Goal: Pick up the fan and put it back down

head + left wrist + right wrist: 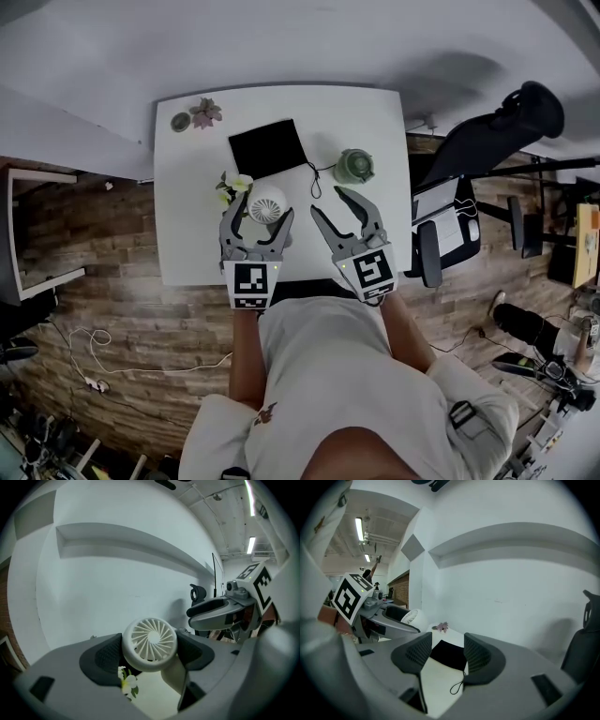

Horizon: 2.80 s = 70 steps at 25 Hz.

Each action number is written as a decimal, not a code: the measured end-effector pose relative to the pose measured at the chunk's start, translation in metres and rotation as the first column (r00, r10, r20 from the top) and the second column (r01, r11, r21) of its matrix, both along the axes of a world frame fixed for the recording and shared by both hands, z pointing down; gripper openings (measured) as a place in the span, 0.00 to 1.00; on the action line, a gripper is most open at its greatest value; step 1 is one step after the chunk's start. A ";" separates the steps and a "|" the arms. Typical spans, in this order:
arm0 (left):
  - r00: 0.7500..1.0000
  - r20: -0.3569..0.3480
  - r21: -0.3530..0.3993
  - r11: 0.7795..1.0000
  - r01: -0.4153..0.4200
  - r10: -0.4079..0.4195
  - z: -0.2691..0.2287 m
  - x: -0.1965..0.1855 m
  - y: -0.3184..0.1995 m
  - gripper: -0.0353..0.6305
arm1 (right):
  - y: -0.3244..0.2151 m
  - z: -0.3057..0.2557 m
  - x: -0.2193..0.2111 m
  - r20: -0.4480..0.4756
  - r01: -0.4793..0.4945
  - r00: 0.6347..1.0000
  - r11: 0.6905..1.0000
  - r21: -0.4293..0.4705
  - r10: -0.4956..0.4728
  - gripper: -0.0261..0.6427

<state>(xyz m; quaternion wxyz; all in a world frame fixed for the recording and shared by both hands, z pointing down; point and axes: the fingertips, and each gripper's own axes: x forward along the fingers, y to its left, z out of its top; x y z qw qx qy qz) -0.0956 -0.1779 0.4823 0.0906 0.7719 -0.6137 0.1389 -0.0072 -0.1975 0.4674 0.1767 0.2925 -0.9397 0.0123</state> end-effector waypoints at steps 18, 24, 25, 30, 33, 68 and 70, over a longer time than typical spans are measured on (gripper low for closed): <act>0.994 -0.019 -0.216 0.970 -0.110 0.109 0.104 0.022 0.007 0.59 | 0.017 0.102 0.005 -0.146 -0.002 0.989 0.987 -0.161 -0.022 0.36; 0.990 -0.042 -0.303 0.942 -0.144 0.138 0.147 0.031 0.014 0.59 | 0.022 0.131 0.006 -0.175 -0.009 0.984 0.977 -0.212 -0.029 0.36; 0.989 -0.045 -0.315 0.937 -0.150 0.143 0.154 0.033 0.015 0.59 | 0.023 0.135 0.007 -0.181 -0.010 0.983 0.976 -0.220 -0.031 0.36; 0.985 -0.060 -0.381 0.908 -0.173 0.162 0.186 0.039 0.021 0.59 | 0.028 0.160 0.008 -0.205 -0.018 0.978 0.965 -0.261 -0.038 0.36; 0.984 -0.073 -0.414 0.893 -0.177 0.161 0.200 0.040 0.024 0.59 | 0.032 0.171 0.010 -0.219 -0.022 0.975 0.960 -0.281 -0.041 0.36; 0.990 -0.061 -0.416 0.898 -0.142 0.129 0.212 0.041 0.033 0.62 | 0.048 0.180 0.019 -0.239 -0.052 0.971 0.963 -0.263 -0.013 0.38; 0.992 -0.057 -0.388 0.913 -0.128 0.115 0.200 0.039 0.034 0.60 | 0.048 0.172 0.018 -0.229 -0.048 0.973 0.968 -0.245 -0.010 0.37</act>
